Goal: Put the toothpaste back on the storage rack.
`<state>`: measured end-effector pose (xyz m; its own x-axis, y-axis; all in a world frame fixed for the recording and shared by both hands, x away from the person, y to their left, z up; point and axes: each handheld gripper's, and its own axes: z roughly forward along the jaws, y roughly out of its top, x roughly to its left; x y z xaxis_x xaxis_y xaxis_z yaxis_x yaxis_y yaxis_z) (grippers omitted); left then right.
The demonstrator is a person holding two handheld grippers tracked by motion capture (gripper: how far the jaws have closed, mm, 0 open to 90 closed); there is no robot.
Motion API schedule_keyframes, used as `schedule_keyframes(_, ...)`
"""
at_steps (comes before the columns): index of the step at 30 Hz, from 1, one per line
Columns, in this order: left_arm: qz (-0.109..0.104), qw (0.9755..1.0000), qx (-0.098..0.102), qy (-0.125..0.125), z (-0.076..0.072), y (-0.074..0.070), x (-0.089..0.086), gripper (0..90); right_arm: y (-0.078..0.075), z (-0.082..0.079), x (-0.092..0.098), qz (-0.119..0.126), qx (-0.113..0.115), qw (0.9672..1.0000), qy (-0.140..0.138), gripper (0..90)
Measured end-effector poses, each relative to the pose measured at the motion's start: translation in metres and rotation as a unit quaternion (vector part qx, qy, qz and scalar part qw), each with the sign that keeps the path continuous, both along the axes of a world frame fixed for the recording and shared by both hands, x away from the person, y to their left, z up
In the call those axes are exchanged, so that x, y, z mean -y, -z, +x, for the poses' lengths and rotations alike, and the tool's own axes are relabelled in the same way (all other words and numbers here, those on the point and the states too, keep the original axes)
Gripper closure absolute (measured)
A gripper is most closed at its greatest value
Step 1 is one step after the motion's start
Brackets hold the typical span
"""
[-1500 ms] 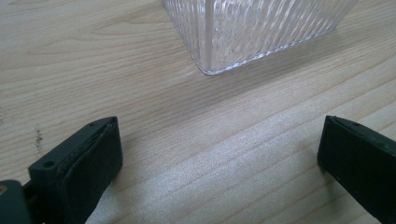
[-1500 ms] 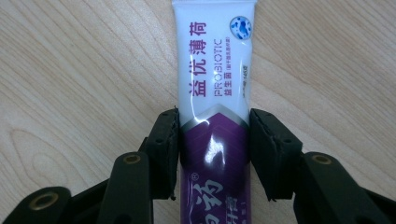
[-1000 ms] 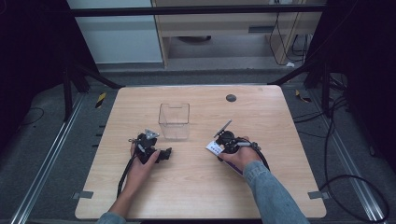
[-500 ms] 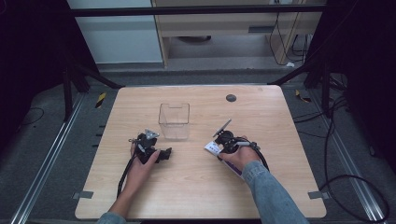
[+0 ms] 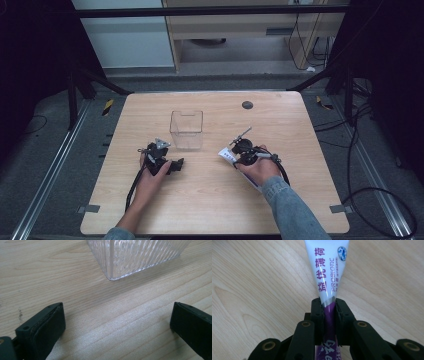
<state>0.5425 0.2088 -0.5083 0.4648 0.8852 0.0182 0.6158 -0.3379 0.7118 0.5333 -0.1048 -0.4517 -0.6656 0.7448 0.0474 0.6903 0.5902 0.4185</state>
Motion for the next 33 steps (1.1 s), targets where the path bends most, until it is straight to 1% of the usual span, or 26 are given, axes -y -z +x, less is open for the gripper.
schedule_keyframes(1, 0.000, 1.0000, 0.000, 0.000, 0.000, 0.000, 0.000, 0.0, 0.000, 0.000, 0.000, 0.000, 0.000, 1.0000, 0.000, 78.7)
schedule_keyframes(2, 0.000, 1.0000, 0.000, 0.000, 0.000, 0.000, 0.000, 0.0, -0.006, -0.001, 0.003, 0.007, 0.012, 0.9999, 0.001, 78.7)
schedule_keyframes(3, 0.000, 1.0000, 0.000, 0.000, 0.000, 0.000, 0.000, 0.0, -0.006, -0.001, 0.003, 0.007, 0.012, 0.9999, 0.001, 78.7)
schedule_keyframes(4, 0.000, 1.0000, 0.000, 0.000, 0.000, 0.000, 0.000, 0.0, -0.014, -0.002, 0.006, 0.024, 0.022, 0.9994, 0.004, 78.7)
schedule_keyframes(6, 0.000, 1.0000, 0.000, 0.000, 0.000, 0.000, 0.000, 0.0, -0.022, -0.003, 0.009, 0.035, 0.034, 0.9988, 0.006, 78.7)
schedule_keyframes(7, 0.000, 1.0000, 0.000, 0.000, 0.000, 0.000, 0.000, 0.0, -0.022, -0.003, 0.009, 0.035, 0.034, 0.9988, 0.006, 78.7)
schedule_keyframes(8, 0.000, 1.0000, 0.000, 0.000, 0.000, 0.000, 0.000, 0.0, -0.030, -0.004, 0.011, 0.047, 0.052, 0.9976, 0.006, 78.7)
schedule_keyframes(9, 0.000, 1.0000, 0.000, 0.000, 0.000, 0.000, 0.000, 0.0, -0.033, -0.004, 0.012, 0.052, 0.055, 0.9971, 0.011, 78.7)
schedule_keyframes(11, 0.000, 1.0000, 0.000, 0.000, 0.000, 0.000, 0.000, 0.0, -0.040, -0.004, 0.014, 0.066, 0.068, 0.9954, 0.015, 78.7)
schedule_keyframes(13, 0.000, 1.0000, 0.000, 0.000, 0.000, 0.000, 0.000, 0.0, -0.047, -0.003, 0.015, 0.082, 0.083, 0.9930, 0.016, 78.7)
schedule_keyframes(14, 0.000, 1.0000, 0.000, 0.000, 0.000, 0.000, 0.000, 0.0, -0.049, -0.003, 0.015, 0.084, 0.089, 0.9923, 0.017, 78.7)
schedule_keyframes(15, 0.000, 1.0000, 0.000, 0.000, 0.000, 0.000, 0.000, 0.0, -0.049, -0.003, 0.015, 0.084, 0.089, 0.9923, 0.017, 78.7)
schedule_keyframes(16, 0.000, 1.0000, 0.000, 0.000, 0.000, 0.000, 0.000, 0.0, -0.054, -0.002, 0.015, 0.094, 0.102, 0.9901, 0.018, 78.7)
schedule_keyframes(18, 0.000, 1.0000, 0.000, 0.000, 0.000, 0.000, 0.000, 0.0, -0.057, -0.001, 0.015, 0.103, 0.110, 0.9883, 0.024, 78.8)
schedule_keyframes(21, 0.000, 1.0000, 0.000, 0.000, 0.000, 0.000, 0.000, 0.0, -0.063, 0.001, 0.016, 0.118, 0.129, 0.9842, 0.028, 78.7)
schedule_keyframes(24, 0.000, 1.0000, 0.000, 0.000, 0.000, 0.000, 0.000, 0.0, -0.068, 0.002, 0.016, 0.125, 0.138, 0.9819, 0.034, 78.8)
schedule_keyframes(25, 0.000, 1.0000, 0.000, 0.000, 0.000, 0.000, 0.000, 0.0, -0.068, 0.002, 0.016, 0.125, 0.138, 0.9819, 0.034, 78.8)
schedule_keyframes(26, 0.000, 1.0000, 0.000, 0.000, 0.000, 0.000, 0.000, 0.0, -0.070, 0.003, 0.015, 0.132, 0.144, 0.9801, 0.034, 78.8)
schedule_keyframes(27, 0.000, 1.0000, 0.000, 0.000, 0.000, 0.000, 0.000, 0.0, -0.070, 0.003, 0.015, 0.132, 0.144, 0.9801, 0.034, 78.8)
schedule_keyframes(28, 0.000, 1.0000, 0.000, 0.000, 0.000, 0.000, 0.000, 0.0, -0.072, 0.003, 0.013, 0.135, 0.150, 0.9789, 0.034, 78.7)
schedule_keyframes(30, 0.000, 1.0000, 0.000, 0.000, 0.000, 0.000, 0.000, 0.0, -0.072, 0.003, 0.012, 0.136, 0.150, 0.9786, 0.034, 78.7)
schedule_keyframes(31, 0.000, 1.0000, 0.000, 0.000, 0.000, 0.000, 0.000, 0.0, -0.074, 0.004, 0.011, 0.141, 0.155, 0.9771, 0.034, 78.8)
schedule_keyframes(32, 0.000, 1.0000, 0.000, 0.000, 0.000, 0.000, 0.000, 0.0, -0.074, 0.004, 0.011, 0.141, 0.155, 0.9771, 0.034, 78.8)
schedule_keyframes(33, 0.001, 1.0000, 0.000, 0.000, 0.000, 0.000, 0.000, 0.0, -0.074, 0.005, 0.010, 0.144, 0.158, 0.9762, 0.035, 78.7)
